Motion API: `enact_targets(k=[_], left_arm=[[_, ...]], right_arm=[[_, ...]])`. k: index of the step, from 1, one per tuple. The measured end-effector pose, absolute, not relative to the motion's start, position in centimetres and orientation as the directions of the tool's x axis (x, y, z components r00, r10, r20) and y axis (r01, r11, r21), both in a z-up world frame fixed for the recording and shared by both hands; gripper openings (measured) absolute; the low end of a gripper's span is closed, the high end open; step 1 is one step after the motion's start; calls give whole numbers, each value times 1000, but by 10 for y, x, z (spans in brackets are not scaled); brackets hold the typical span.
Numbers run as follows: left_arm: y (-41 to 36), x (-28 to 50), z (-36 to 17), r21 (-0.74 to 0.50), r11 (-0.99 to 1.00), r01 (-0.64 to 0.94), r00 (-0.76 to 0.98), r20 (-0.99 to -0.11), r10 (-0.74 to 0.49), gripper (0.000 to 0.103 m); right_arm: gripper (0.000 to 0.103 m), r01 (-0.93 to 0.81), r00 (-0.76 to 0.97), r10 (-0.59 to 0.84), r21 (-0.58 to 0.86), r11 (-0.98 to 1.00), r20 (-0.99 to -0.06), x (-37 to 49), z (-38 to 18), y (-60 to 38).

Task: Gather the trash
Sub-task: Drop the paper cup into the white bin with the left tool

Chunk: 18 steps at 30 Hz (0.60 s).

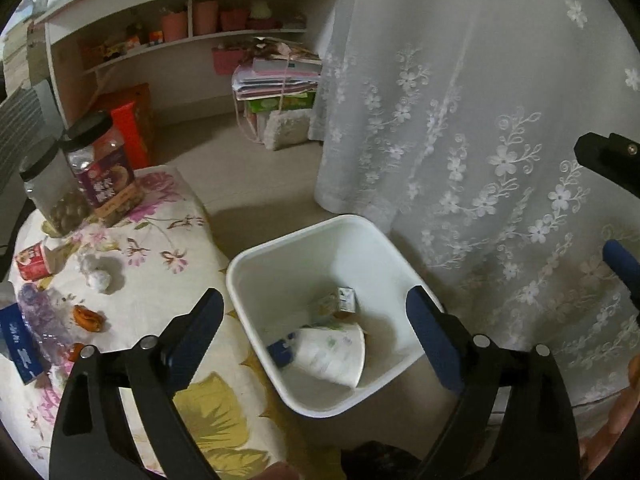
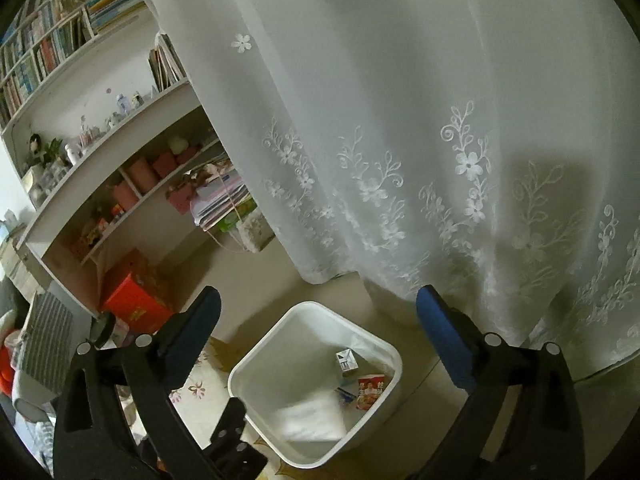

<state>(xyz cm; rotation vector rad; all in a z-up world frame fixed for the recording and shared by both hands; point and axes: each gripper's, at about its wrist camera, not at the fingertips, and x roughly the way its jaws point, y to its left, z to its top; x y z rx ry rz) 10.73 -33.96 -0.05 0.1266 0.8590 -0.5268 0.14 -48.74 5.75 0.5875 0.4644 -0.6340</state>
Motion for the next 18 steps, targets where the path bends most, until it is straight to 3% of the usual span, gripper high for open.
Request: enact_targets(k=[12,18], left_arm=[[-243,110,12,47,945,323,702,-682,-206,90],[-191,119,15,49,972,228,734,-665,-139,90]], right_arm=[[96,564,753,-403,194,803,-520,26,56,-406],[96,500,744,-351,126,857,-568,51,37,-366]])
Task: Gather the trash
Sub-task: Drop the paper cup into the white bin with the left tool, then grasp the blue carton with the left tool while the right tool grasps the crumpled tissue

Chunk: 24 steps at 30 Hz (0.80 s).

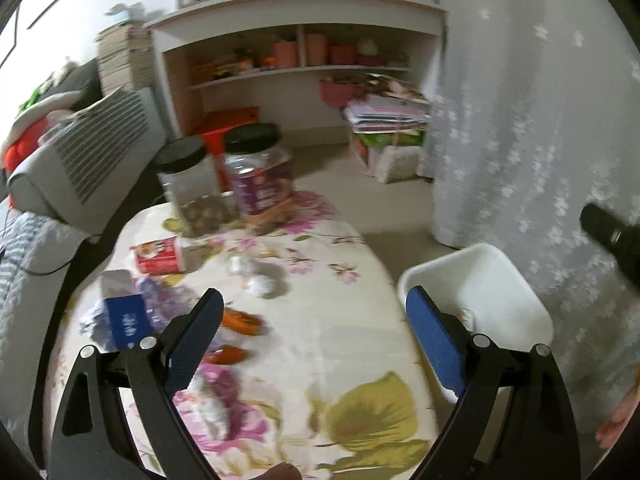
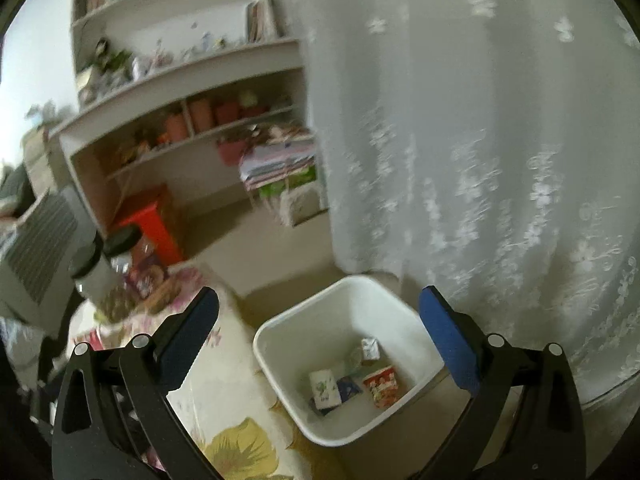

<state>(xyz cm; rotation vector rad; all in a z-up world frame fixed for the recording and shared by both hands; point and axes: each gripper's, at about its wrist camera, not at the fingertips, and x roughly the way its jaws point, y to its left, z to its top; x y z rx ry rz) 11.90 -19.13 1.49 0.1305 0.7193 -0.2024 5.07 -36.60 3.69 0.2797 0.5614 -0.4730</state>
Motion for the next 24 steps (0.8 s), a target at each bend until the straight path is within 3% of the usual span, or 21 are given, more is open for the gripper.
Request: enact_targets(k=[24], left_arm=[[-37,168,-43,75,996,-48,591,-802,89,90]], right_arm=[[96,252,701,-115,94,963,-703,127,-10,-243]])
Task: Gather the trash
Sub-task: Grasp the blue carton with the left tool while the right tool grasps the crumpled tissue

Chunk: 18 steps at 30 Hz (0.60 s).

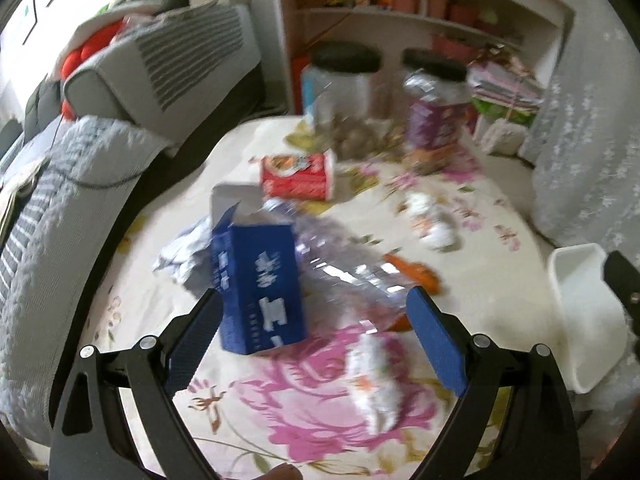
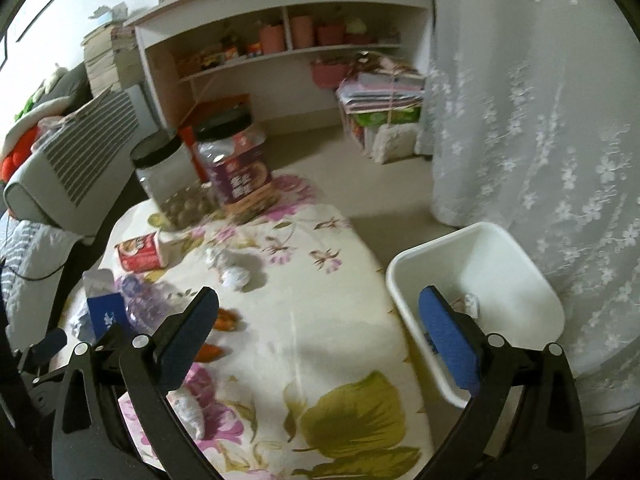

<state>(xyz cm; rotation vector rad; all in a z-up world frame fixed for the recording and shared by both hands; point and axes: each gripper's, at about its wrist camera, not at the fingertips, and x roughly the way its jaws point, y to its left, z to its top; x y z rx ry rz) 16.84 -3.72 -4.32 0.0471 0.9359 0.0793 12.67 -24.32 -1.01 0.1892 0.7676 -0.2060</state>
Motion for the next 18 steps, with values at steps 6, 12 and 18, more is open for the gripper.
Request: enact_targets(k=[6,12,18], left_arm=[[-5,188,-78,127,988,-86,488,-860,153,90],[7,209,-109,156,986,-65,397,-902,169,90],[11,228,-122,162,986,-33,372,-914,162,90]], right_arm=[[96,185,649,-55,88,979,-759,138,-28,-225],[96,56,563,44,91,994,-825,146,-53,-201],[96,-96,440,159,130,987,-884,151,-81,-171]])
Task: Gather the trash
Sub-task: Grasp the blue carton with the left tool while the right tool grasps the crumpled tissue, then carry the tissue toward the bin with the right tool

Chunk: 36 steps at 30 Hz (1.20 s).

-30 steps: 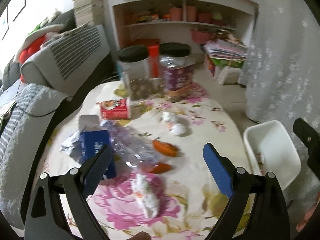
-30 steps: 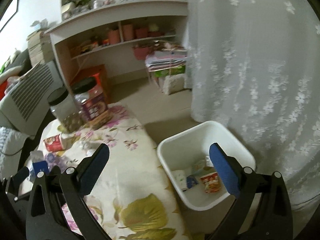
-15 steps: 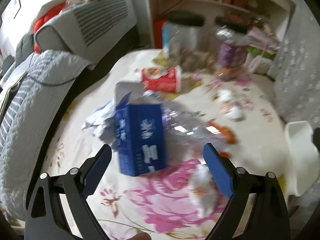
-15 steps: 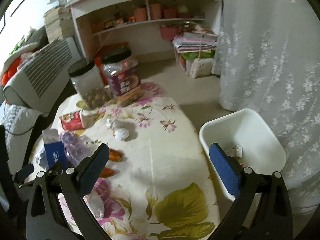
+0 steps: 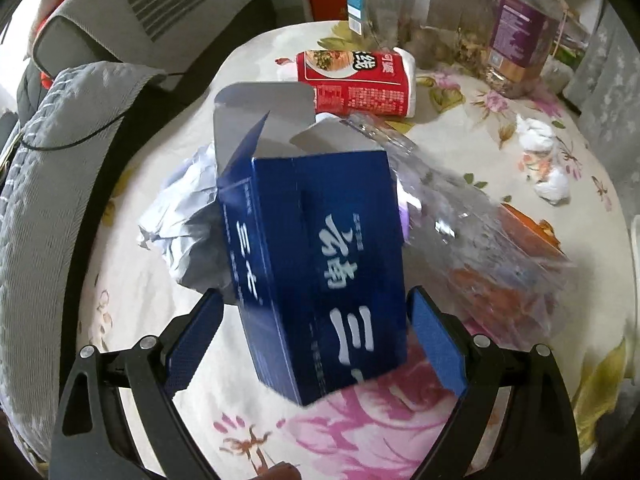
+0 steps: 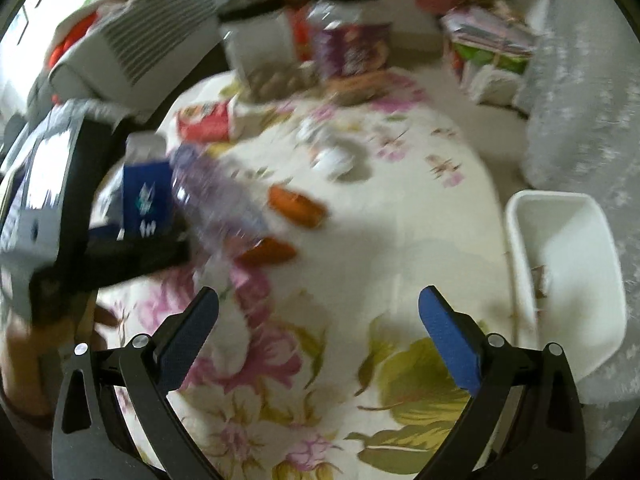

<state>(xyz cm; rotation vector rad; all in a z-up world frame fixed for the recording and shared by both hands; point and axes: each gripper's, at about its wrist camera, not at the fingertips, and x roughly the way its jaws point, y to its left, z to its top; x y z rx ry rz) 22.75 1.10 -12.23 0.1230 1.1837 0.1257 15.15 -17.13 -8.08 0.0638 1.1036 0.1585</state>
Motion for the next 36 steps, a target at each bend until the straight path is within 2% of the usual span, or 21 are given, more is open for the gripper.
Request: enact_targets(k=[2,6,12,18,20,22,23,25,36], left_arm=[[12,227,-121,153,988,-24,385,-910,151,78],[15,221,-109,116,993,4,408,-907,104,70],[28,204,-82,46,999,15,452,-891,35,67],[46,187,-53,-16,1000,3,503,-864,-16,67],[52,182,-48,-30,1000,-4,513,-858,-24,67],[58,180,-43,-45,999,-16,524,-851,-30,67],[61,178,-40,-52,998,-25,530,-847,-31,67],[67,177,-37,-59,998,-39,540,-841,-29,67],[79,170,-28,-66,995,-81,570,-822,-9,67]], right_arm=[[96,-132,412,184,141,981,-893,152,-87,-162],[96,-206,358,226,159,966,-906,155,-100,-136],[96,-249,319,231,154,956,-919,158,-116,-107],[94,-214,306,236,174,961,-922,167,-125,-101],[85,-207,296,234,177,962,-926,170,-129,-100],[65,-202,287,214,159,966,-934,172,-135,-96],[60,-201,301,192,134,970,-934,172,-134,-94],[36,-206,302,195,135,969,-933,172,-133,-92],[35,-238,412,271,184,954,-870,158,-86,-83]])
